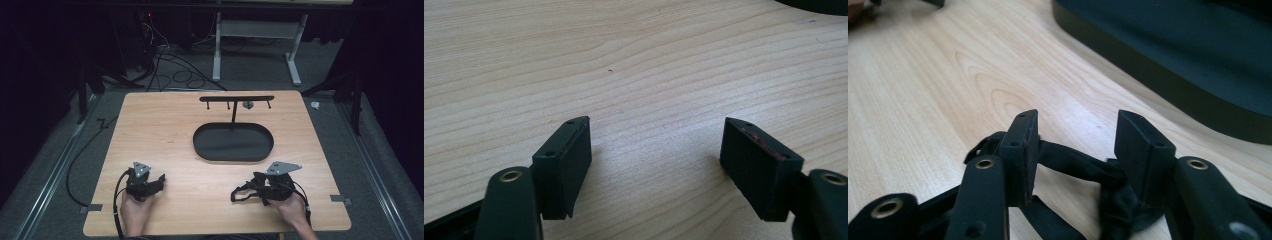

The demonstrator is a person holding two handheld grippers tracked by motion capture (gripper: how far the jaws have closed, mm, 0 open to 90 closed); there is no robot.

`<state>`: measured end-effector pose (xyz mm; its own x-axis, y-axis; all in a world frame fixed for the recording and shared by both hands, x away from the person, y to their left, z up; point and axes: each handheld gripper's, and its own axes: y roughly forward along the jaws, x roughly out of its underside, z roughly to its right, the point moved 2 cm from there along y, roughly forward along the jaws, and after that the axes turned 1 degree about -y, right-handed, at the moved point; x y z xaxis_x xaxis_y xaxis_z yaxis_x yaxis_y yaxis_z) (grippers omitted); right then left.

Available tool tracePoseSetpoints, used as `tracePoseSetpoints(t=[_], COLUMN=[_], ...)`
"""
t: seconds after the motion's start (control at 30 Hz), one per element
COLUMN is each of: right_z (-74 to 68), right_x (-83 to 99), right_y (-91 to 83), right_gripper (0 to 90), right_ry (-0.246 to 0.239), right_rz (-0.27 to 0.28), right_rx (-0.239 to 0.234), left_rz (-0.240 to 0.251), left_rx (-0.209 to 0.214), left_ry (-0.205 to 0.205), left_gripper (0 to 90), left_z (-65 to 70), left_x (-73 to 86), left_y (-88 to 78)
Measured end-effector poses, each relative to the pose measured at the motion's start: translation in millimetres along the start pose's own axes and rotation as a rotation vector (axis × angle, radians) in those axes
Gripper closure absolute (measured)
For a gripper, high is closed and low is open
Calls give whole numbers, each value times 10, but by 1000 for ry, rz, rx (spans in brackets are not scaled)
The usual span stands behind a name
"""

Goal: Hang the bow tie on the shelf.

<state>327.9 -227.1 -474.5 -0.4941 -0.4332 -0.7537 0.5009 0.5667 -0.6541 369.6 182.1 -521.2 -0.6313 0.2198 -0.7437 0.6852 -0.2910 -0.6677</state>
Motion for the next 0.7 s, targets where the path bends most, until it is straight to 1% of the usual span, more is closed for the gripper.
tracePoseSetpoints(t=[0.17, 0.2, 0.23, 0.27, 0.47, 0.53, 0.6, 0.7], right_z=[-44, -44, -46, -54, -69, -71, -67, -63], right_x=[-21, -21, -20, -18, -8, -6, 6, 21], right_y=[129, 129, 157, 212, 313, 324, 347, 363], right_gripper=[548, 548, 551, 557, 609, 622, 660, 689], right_ry=[-20, -20, -19, -21, -40, -44, -48, -52], right_rz=[-29, -29, -36, -56, -96, -102, -117, -123], right_rx=[-38, -38, -47, -60, -73, -74, -77, -82], left_rz=[0, 0, 0, 0, 0, 0, 0, 2], left_rx=[0, 0, 0, 0, 0, 0, 1, 1], left_ry=[-1, -1, -1, -1, -1, -1, -1, -4], left_gripper=[292, 292, 292, 292, 292, 292, 292, 292], left_z=[-1, -1, -1, -1, -2, -2, -2, -2], left_x=[0, 0, 0, 0, 0, 0, 0, 0], left_y=[0, 0, 0, 0, 0, 0, -1, 0])
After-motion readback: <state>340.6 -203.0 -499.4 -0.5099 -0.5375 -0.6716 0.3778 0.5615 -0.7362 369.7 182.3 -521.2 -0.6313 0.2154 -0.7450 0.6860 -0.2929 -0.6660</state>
